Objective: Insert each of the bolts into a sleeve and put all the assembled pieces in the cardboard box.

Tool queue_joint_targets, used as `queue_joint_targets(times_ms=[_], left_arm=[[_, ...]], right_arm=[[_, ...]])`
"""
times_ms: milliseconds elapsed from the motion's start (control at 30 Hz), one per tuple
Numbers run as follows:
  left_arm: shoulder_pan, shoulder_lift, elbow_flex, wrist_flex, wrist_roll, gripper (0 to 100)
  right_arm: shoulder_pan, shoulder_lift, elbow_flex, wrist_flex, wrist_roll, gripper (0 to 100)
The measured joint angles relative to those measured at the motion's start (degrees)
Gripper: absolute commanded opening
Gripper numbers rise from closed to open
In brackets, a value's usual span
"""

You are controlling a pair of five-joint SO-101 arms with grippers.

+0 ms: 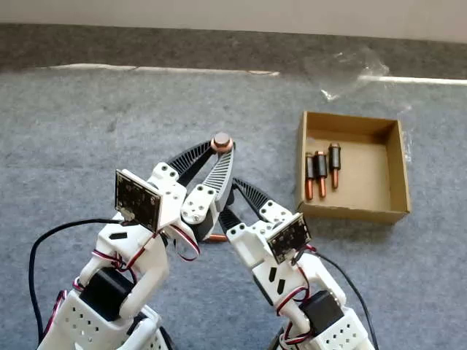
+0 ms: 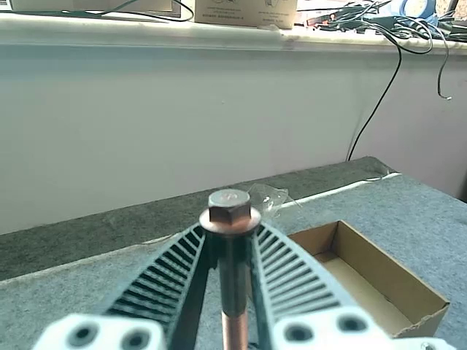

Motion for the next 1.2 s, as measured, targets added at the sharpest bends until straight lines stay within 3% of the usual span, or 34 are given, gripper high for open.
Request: queue_joint_targets(times_ms=[967, 1200], left_arm=[[0.4, -1.2, 4.3, 0.0, 0.3, 0], [0.4, -1.3, 4.3, 5.1, 0.4, 0]], right_arm=[[0.1, 0.1, 0.0, -3.0, 0.0, 0.5], [-0.1, 0.1, 0.0, -2.9, 0.0, 0.5]])
